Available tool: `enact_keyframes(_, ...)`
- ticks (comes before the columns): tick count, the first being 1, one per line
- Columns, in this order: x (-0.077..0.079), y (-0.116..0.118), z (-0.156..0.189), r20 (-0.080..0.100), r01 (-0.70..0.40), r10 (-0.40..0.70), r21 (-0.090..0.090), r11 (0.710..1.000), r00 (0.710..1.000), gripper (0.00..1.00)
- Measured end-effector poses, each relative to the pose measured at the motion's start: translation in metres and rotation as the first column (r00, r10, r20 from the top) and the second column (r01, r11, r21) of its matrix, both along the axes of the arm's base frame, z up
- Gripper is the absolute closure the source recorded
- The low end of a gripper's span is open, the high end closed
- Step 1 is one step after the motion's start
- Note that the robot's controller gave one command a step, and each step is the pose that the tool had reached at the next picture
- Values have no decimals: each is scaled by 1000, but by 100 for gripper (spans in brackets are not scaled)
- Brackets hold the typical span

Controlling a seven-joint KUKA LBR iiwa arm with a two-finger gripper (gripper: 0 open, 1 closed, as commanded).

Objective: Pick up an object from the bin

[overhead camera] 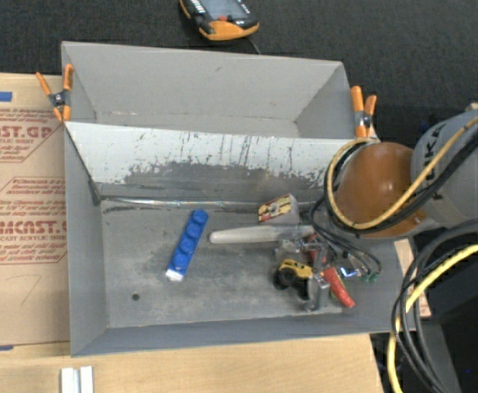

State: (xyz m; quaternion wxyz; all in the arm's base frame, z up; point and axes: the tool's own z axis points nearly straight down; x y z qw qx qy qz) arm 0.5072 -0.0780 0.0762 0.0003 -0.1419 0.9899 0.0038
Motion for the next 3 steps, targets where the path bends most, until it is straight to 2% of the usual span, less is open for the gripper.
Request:
enact_keyframes(1, 82, -29, 14, -10, -35, 35, 1, 999, 999, 0)
enact_keyframes(2, 7, -18, -4, -14, 11, -11, 4, 1000, 1000, 0)
enact_keyframes(3, 34, -63, 20, 9, -122, 122, -3, 992, 992, 0)
